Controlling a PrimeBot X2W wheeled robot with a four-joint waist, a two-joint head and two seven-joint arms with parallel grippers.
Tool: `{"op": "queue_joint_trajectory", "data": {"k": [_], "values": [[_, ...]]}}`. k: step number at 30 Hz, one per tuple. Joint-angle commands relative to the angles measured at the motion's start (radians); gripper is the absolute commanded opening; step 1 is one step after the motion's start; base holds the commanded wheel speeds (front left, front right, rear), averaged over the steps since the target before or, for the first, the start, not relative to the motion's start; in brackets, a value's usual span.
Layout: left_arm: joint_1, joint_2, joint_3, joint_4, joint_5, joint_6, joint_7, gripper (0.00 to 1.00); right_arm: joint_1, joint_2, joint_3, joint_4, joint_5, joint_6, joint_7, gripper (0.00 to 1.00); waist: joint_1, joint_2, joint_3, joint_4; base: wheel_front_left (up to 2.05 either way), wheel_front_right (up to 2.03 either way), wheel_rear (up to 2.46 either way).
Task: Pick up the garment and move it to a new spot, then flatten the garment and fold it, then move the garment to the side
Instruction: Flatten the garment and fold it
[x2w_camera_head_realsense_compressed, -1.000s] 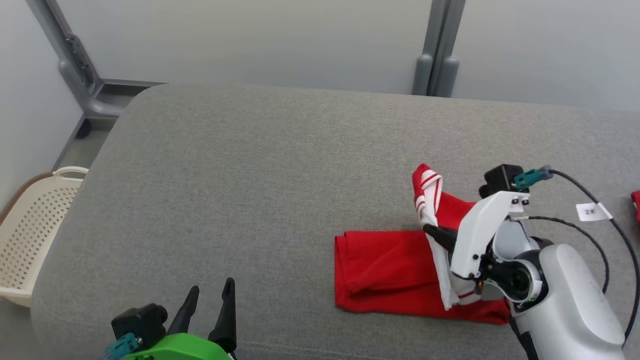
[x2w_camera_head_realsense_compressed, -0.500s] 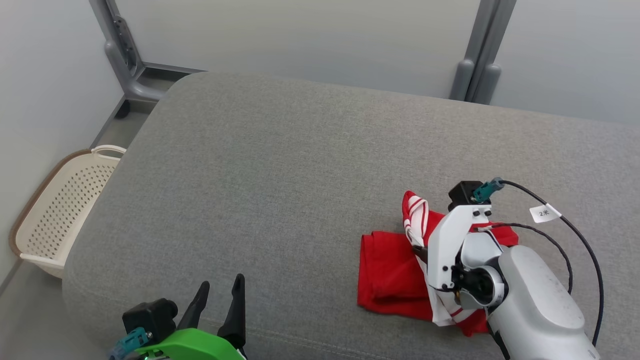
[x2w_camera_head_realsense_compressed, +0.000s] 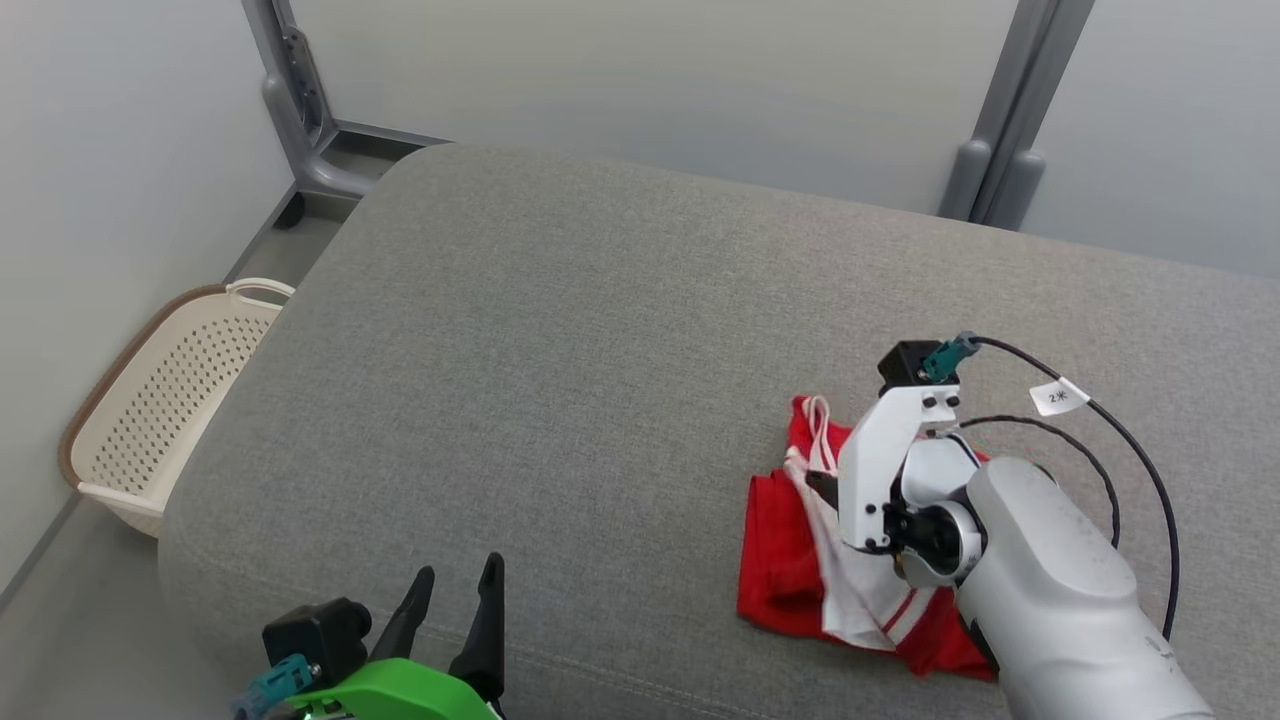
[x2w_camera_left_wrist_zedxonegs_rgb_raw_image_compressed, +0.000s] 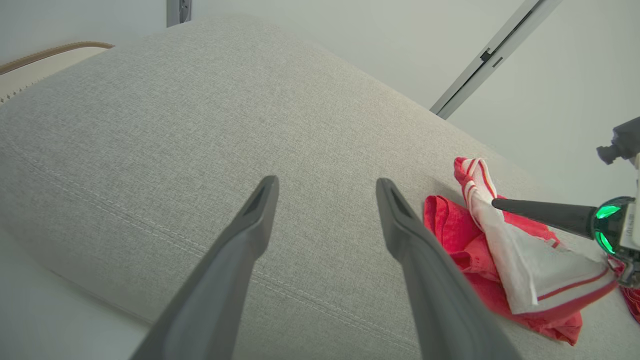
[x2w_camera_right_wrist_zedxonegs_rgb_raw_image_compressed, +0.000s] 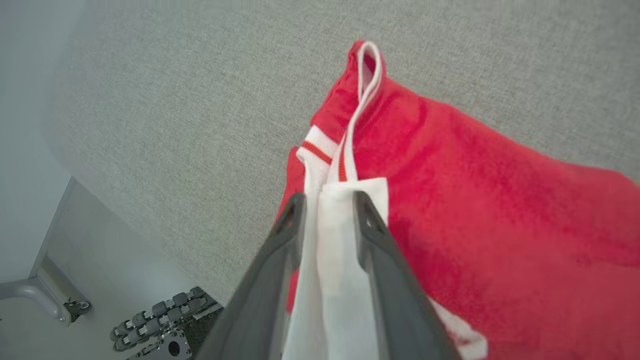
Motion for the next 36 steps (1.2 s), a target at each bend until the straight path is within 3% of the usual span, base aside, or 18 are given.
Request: {"op": "queue_joint_trajectory", "data": {"k": [1, 8, 17, 23, 25, 29, 36], "values": [[-0.005, 0.002, -0.002, 0.001, -0.006, -0.001, -0.001, 1.00, -0.027, -0.002, 0.004, 0.011, 0.004, 0.000, -0.016, 1.00, 0.0000, 0.0000, -0.004, -0.003, 0.00, 0.00, 0.00], [-0.001, 0.006, -0.010, -0.006, -0.001, 0.004, 0.005, 1.00, -0.113, -0.003, 0.033, 0.041, 0.071, 0.000, -0.050, 1.00, 0.0000, 0.0000, -0.023, -0.039, 0.00, 0.00, 0.00], [0.017, 0.011, -0.016, -0.018, 0.003, 0.013, 0.005, 1.00, -0.124, -0.006, 0.033, -0.014, 0.096, 0.000, -0.106, 1.00, 0.0000, 0.0000, -0.034, -0.103, 0.00, 0.00, 0.00], [0.022, 0.010, -0.027, -0.030, 0.009, 0.016, 0.009, 1.00, -0.020, -0.121, 0.080, -0.154, 0.181, 0.000, -0.126, 1.00, 0.0000, 0.0000, -0.028, -0.148, 0.00, 0.00, 0.00], [0.022, 0.011, -0.031, -0.035, 0.011, 0.019, 0.013, 1.00, 0.046, -0.202, 0.118, -0.229, 0.225, 0.000, -0.139, 1.00, 0.0000, 0.0000, -0.021, -0.172, 0.00, 0.00, 0.00], [0.015, 0.014, -0.031, -0.043, 0.017, 0.027, 0.014, 1.00, 0.121, -0.296, 0.163, -0.301, 0.270, 0.000, -0.178, 1.00, 0.0000, 0.0000, -0.005, -0.199, 0.00, 0.00, 0.00], [-0.004, 0.029, -0.025, -0.061, 0.024, 0.035, 0.020, 1.00, 0.196, -0.378, 0.201, -0.318, 0.310, 0.000, -0.263, 1.00, 0.0000, 0.0000, 0.023, -0.220, 0.00, 0.00, 0.00]]}}
